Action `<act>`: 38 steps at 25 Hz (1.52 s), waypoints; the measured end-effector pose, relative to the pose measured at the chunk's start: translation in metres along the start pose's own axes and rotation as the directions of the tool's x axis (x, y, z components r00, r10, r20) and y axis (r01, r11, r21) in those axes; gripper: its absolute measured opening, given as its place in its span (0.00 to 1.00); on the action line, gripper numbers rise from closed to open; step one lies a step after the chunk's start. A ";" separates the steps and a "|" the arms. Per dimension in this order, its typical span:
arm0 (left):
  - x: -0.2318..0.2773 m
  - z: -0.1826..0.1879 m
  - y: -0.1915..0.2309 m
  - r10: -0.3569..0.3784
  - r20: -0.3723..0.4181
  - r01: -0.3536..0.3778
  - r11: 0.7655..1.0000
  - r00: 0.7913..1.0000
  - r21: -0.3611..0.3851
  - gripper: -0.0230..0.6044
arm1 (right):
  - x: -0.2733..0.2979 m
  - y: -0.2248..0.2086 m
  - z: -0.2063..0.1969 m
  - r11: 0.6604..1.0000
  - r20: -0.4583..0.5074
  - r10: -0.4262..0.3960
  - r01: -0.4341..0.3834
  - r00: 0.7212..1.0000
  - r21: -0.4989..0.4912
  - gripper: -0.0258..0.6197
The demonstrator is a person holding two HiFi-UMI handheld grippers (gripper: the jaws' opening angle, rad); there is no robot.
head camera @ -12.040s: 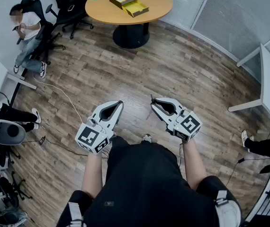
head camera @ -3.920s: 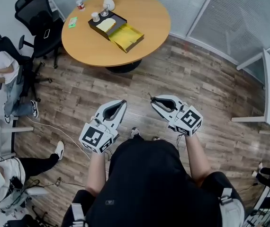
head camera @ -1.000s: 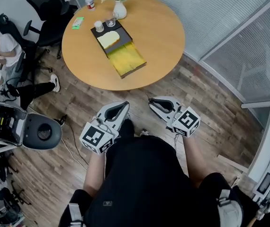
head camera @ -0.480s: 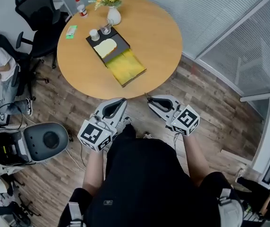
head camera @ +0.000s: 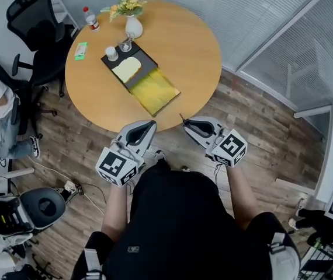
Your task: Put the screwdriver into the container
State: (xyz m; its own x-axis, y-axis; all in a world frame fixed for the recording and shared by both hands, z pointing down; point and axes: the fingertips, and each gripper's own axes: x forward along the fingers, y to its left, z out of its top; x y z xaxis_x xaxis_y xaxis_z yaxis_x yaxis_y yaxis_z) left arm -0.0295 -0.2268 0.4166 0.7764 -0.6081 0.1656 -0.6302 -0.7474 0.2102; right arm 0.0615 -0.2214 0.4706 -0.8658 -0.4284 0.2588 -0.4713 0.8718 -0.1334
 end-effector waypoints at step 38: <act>0.004 0.007 0.092 0.005 -0.021 -0.005 1.000 1.000 -0.003 0.04 | 0.088 -0.043 0.002 1.000 -0.014 0.001 -0.001 1.000 0.029 0.12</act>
State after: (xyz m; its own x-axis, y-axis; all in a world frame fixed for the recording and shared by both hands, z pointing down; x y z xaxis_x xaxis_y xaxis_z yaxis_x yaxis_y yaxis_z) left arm -0.0843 -0.2997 0.4299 0.7730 -0.6064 0.1866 -0.6344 -0.7432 0.2126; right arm 0.0051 -0.2972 0.4972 -0.8637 -0.4240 0.2723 -0.4754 0.8648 -0.1614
